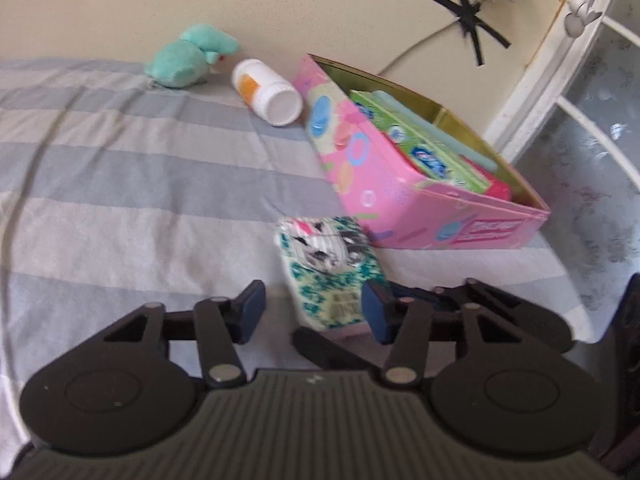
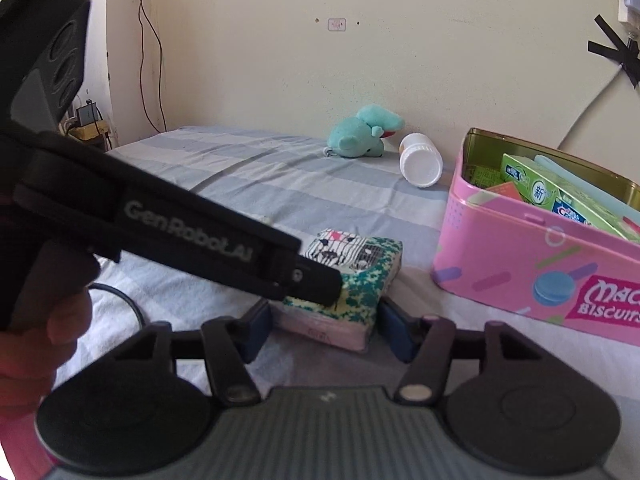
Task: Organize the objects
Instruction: 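Grasp the tissue pack with the right gripper and lift it, then lower the tissue pack into the tin and open the right gripper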
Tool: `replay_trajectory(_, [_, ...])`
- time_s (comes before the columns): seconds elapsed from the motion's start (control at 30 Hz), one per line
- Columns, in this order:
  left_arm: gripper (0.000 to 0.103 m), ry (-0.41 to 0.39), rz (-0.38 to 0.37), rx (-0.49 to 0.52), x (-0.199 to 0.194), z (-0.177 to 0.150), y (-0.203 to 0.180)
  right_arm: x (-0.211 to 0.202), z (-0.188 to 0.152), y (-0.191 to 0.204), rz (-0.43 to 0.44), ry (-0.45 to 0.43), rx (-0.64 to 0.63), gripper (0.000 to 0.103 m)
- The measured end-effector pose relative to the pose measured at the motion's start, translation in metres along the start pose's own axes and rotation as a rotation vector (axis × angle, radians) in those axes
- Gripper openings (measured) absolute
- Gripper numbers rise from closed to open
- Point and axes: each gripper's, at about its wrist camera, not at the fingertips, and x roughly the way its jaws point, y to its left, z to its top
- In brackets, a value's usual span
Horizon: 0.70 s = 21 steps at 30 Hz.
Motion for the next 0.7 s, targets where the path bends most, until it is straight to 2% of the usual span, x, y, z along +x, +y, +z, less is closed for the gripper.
replay_trajectory(0.03, [0.049,-0.004,-0.030,-0.012,-0.004,0.003,-0.005,-0.006,-0.001,-0.001,-0.016,-0.040,0.004,0.056])
replay_trajectory(0.17, [0.049,-0.102,-0.029,0.112,-0.018,0.019,-0.043,-0.031,0.005,-0.008,-0.091,-0.218,-0.009,0.056])
replay_trajectory(0.27, [0.049,-0.138,-0.035,0.183,-0.013,0.036,-0.069,-0.041,0.016,-0.026,-0.139,-0.294,0.007,0.056])
replay_trajectory(0.47, [0.053,-0.188,-0.009,0.291,0.028,0.067,-0.107,-0.027,0.040,-0.081,-0.229,-0.330,0.052,0.058])
replay_trajectory(0.53, [0.062,-0.206,0.048,0.309,0.046,0.075,-0.116,-0.014,0.043,-0.097,-0.262,-0.333,0.077,0.064])
replay_trajectory(0.57, [0.063,-0.218,0.100,0.309,0.054,0.079,-0.117,-0.004,0.040,-0.108,-0.304,-0.341,0.092,0.069])
replay_trajectory(0.6, [0.063,-0.228,0.153,0.309,0.060,0.082,-0.118,0.002,0.037,-0.116,-0.342,-0.332,0.109,0.079])
replay_trajectory(0.63, [0.063,-0.241,0.184,0.300,0.061,0.084,-0.118,0.005,0.035,-0.123,-0.349,-0.304,0.126,0.079])
replay_trajectory(0.7, [0.066,-0.270,0.187,0.277,0.057,0.084,-0.114,0.001,0.033,-0.136,-0.310,-0.301,0.179,0.081])
